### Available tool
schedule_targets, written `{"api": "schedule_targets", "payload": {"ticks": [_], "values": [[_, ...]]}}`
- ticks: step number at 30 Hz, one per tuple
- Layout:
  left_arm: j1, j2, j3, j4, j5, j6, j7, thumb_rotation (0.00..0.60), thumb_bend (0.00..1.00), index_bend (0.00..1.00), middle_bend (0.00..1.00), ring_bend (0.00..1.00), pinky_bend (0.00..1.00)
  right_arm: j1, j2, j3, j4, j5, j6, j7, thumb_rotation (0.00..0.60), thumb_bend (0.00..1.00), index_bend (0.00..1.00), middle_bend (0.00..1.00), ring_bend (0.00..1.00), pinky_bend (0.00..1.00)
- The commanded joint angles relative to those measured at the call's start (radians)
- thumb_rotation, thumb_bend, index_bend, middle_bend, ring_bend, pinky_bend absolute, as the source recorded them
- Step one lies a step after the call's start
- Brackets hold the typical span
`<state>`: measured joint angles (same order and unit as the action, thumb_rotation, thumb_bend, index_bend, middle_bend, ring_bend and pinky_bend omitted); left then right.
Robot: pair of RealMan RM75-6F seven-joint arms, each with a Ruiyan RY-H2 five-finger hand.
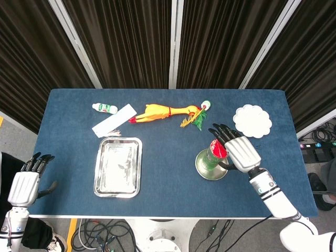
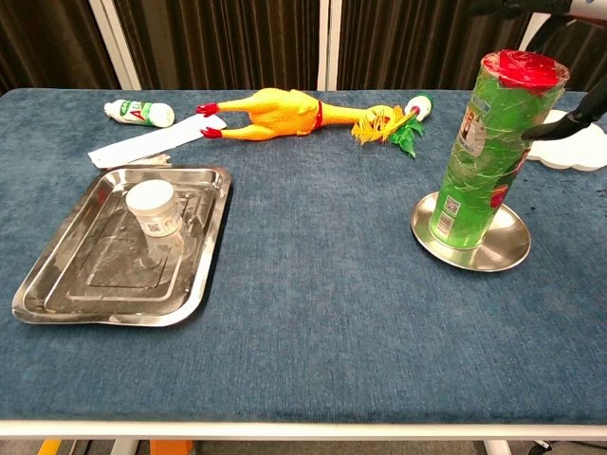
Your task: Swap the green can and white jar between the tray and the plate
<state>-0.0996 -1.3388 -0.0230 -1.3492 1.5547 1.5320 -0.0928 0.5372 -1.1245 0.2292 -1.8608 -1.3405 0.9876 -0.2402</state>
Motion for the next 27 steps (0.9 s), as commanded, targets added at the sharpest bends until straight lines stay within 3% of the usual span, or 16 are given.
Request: {"api": "schedule_targets", "payload": {"ticks": [1, 4, 9, 15, 19, 27], "values": [[0.000, 0.002, 0.001, 0.000, 0.004, 0.002, -0.018, 0.600, 0.21, 0.18, 0.16, 0.09, 0.22, 0.019, -0.009, -0.004, -0.007, 0.041, -0.015, -0.041, 0.600, 0.14, 0.00, 0.05, 0.03, 0.31], [0.000, 0.005, 0.002, -0.001, 0.009, 0.006, -0.024, 0.600, 0.21, 0.18, 0.16, 0.09, 0.22, 0.023, -0.016, -0.007, -0.014, 0.063, 0.003, -0.075, 0.600, 0.17, 0.06, 0.12, 0.12, 0.40], [-0.003, 0.006, 0.000, -0.001, 0.010, 0.004, -0.027, 0.600, 0.21, 0.18, 0.16, 0.09, 0.22, 0.030, -0.025, -0.013, -0.012, 0.074, 0.025, -0.104, 0.600, 0.23, 0.26, 0.29, 0.27, 0.51], [-0.002, 0.002, 0.002, 0.002, 0.008, 0.001, -0.026, 0.600, 0.21, 0.18, 0.16, 0.09, 0.22, 0.035, -0.024, -0.020, -0.012, 0.062, 0.047, -0.105, 0.600, 0.27, 0.43, 0.41, 0.36, 0.56], [-0.002, 0.002, 0.002, 0.004, 0.009, 0.000, -0.030, 0.600, 0.21, 0.18, 0.16, 0.09, 0.22, 0.036, -0.012, -0.012, -0.024, 0.043, 0.072, -0.091, 0.600, 0.28, 0.45, 0.43, 0.38, 0.57], [-0.003, 0.009, 0.006, -0.005, 0.014, 0.000, -0.019, 0.600, 0.21, 0.18, 0.16, 0.09, 0.22, 0.135, -0.016, 0.069, -0.057, 0.038, 0.039, -0.090, 0.600, 0.28, 0.45, 0.43, 0.38, 0.57]]}}
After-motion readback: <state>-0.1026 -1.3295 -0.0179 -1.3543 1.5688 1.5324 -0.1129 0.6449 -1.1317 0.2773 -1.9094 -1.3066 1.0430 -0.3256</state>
